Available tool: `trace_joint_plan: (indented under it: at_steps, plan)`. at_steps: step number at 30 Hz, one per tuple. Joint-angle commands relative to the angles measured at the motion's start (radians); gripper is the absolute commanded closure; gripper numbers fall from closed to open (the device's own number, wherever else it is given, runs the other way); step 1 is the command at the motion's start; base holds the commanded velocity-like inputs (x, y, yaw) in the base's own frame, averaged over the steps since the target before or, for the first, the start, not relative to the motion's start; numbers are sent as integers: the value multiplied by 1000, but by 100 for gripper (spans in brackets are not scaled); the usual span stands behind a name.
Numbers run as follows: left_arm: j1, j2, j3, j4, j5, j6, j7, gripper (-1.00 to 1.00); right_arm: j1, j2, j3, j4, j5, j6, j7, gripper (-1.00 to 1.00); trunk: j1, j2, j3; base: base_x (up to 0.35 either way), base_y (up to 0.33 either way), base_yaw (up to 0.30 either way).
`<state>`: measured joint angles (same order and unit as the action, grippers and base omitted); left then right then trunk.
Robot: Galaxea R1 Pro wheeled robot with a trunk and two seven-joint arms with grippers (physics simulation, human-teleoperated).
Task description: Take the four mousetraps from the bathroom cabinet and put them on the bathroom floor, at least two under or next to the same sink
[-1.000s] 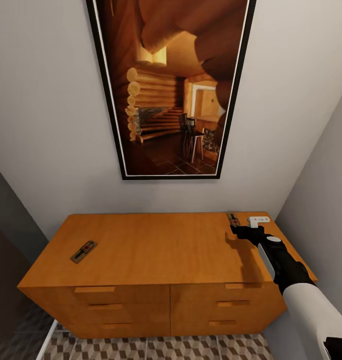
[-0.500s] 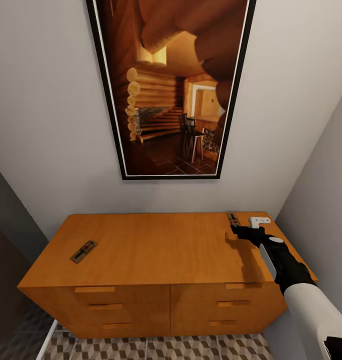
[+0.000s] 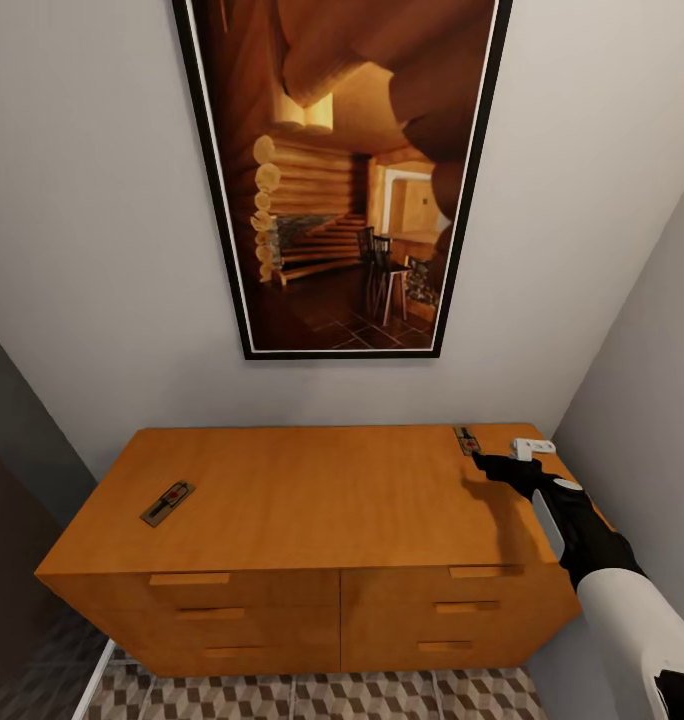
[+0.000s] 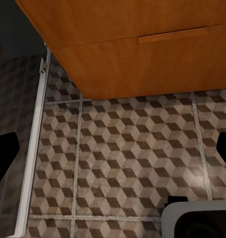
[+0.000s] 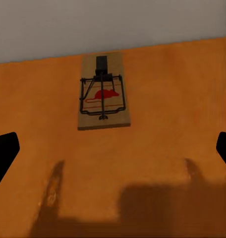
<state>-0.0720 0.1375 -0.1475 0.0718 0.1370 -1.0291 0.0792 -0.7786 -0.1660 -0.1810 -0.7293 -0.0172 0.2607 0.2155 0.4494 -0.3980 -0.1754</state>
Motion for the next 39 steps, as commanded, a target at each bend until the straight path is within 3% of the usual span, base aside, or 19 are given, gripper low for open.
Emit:
trace_joint_plan:
  at_steps: [1,16,26,39]
  plan:
    - [-2,0,-9,3,4,-5,5,-100,-1,-2,-4,-1,-2,6,6,-100,1,-2,-2,0,0,0]
    - [-2,-1,-9,3,4,-5,5,-100,-1,-8,0,-1,7,5,-1,-100,1,-2,-2,0,0,0]
    - [-2,-1,-9,3,4,-5,5,-100,-1,-5,1,-1,91,6,-21,-100,1,-2,-2,0,0,0]
    - [-2,0,-9,3,4,-5,5,-100,-1,-7,-1,-1,110,11,-17,-100,1,-2,-2,0,0,0]
